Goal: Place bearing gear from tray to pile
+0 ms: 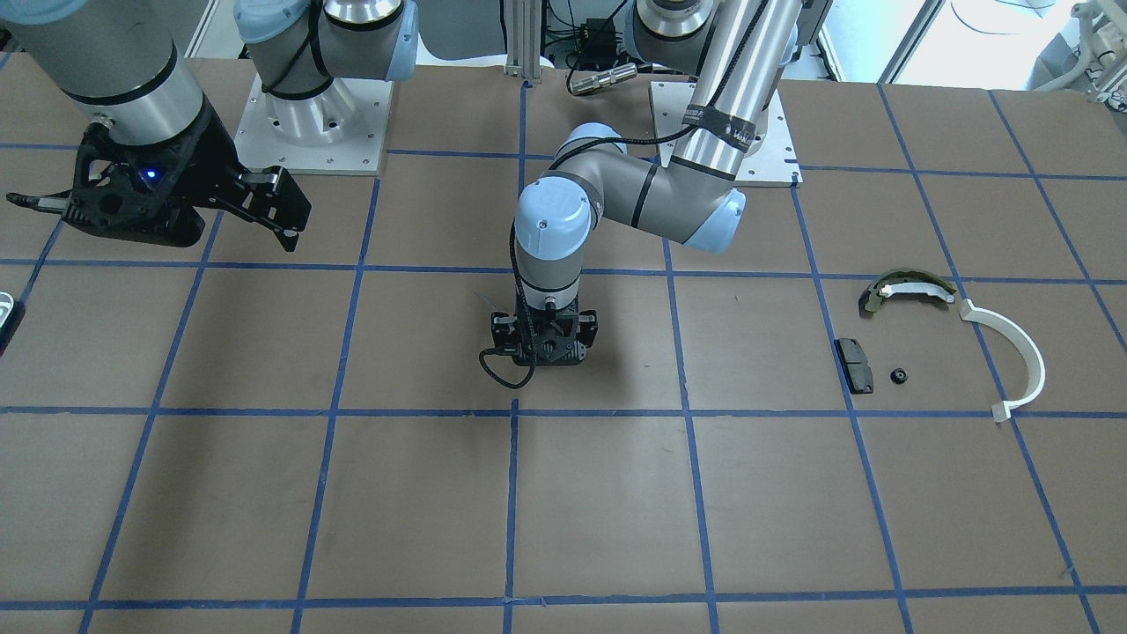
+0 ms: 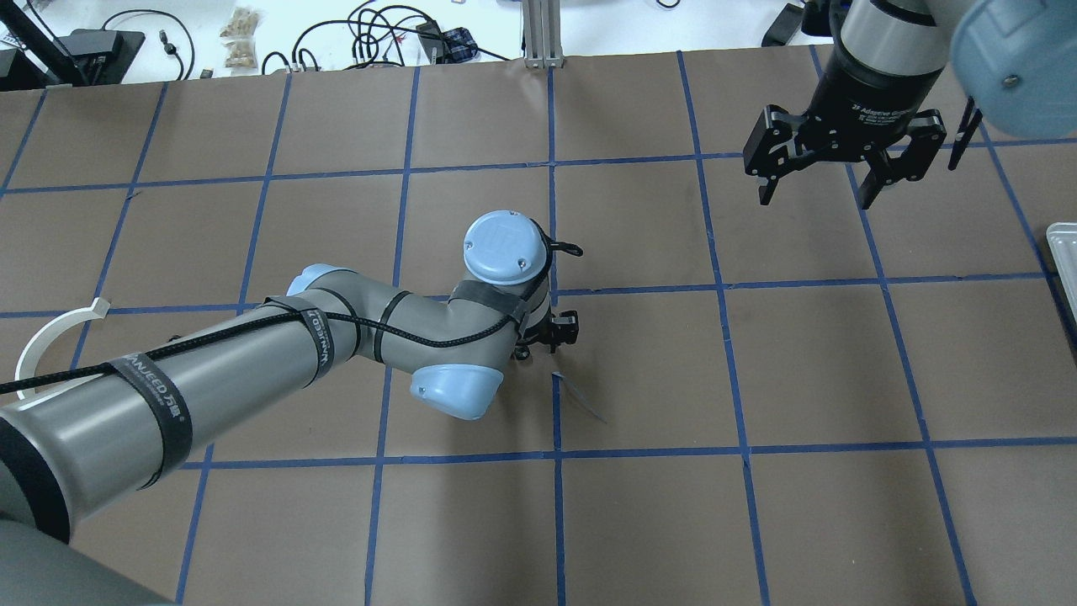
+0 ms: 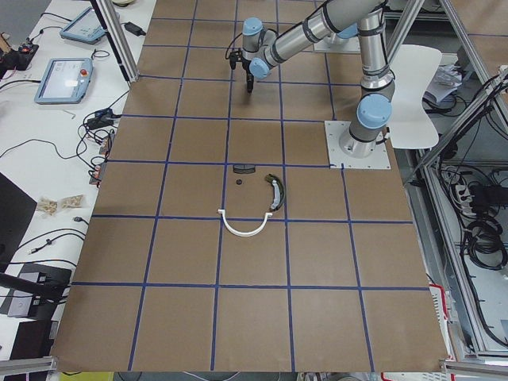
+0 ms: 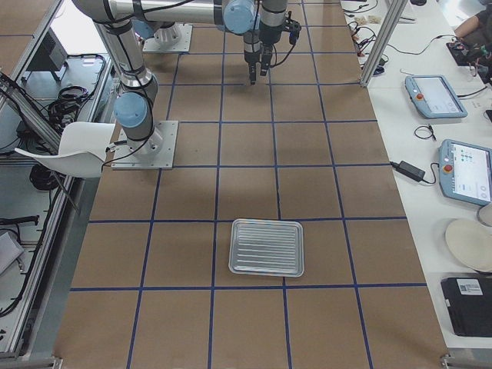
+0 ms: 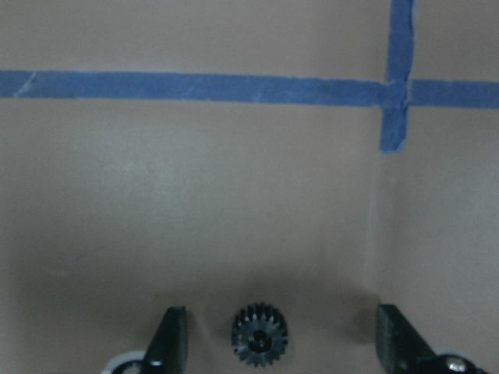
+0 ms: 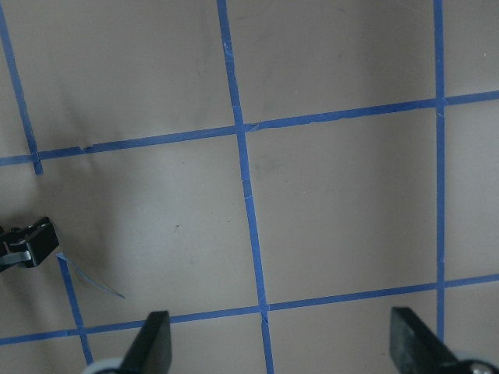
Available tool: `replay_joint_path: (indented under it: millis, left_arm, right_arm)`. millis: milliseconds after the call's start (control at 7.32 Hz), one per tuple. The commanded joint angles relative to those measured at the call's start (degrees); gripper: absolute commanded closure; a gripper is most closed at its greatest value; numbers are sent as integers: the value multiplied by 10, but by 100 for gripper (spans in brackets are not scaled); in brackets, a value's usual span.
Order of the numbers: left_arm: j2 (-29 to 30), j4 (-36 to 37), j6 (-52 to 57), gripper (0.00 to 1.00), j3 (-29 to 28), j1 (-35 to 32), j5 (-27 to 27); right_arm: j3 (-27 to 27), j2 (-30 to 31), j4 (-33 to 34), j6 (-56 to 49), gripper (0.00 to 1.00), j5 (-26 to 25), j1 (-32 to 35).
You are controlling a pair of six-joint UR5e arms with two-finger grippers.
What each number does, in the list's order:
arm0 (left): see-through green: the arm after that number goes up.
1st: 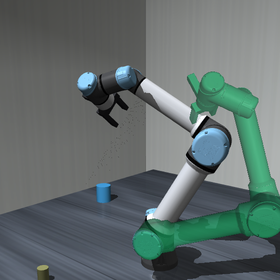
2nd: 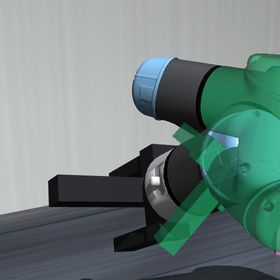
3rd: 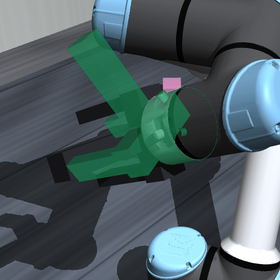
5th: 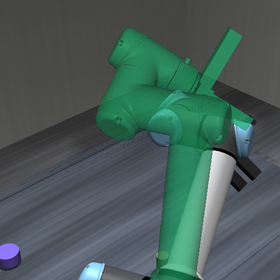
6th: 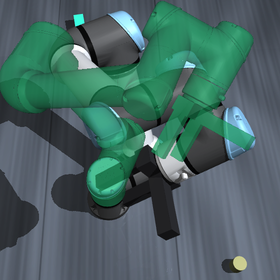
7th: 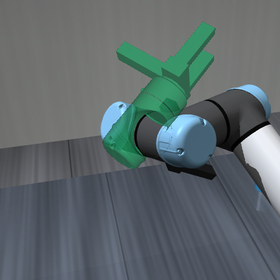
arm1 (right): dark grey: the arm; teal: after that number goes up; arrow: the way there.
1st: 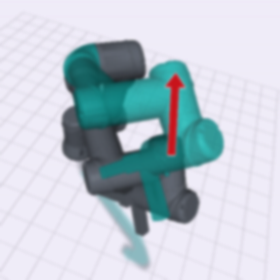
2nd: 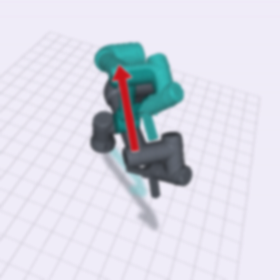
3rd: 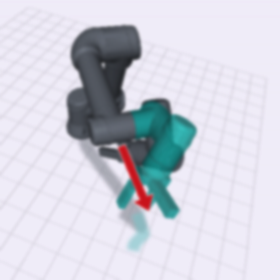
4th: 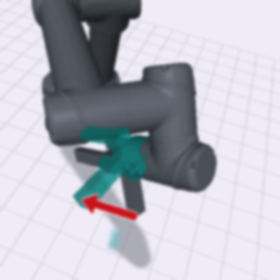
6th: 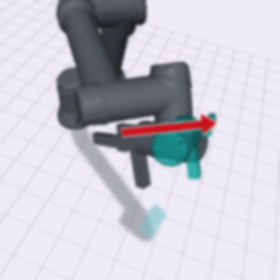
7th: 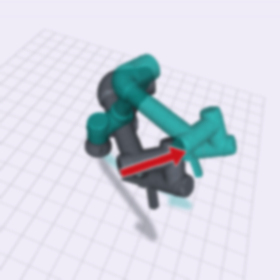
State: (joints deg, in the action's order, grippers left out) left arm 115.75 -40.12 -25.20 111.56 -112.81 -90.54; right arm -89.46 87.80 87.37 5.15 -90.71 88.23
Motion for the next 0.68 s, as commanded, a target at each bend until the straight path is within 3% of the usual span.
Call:
replay_joint_path:
  millis: [0, 273, 546]
  left_arm:
    - [-4, -2, 5, 100, -2, 3, -2]
    - [-24, -13, 46, 100, -5, 16, -2]
    - [-48, -40, 122, 100, -13, 90, -1]
  right_arm:
    - [-22, 6, 2, 19, 0, -6, 18]
    - [-30, 11, 8, 24, 0, -5, 20]
    - [-30, 9, 7, 14, 0, -8, 10]
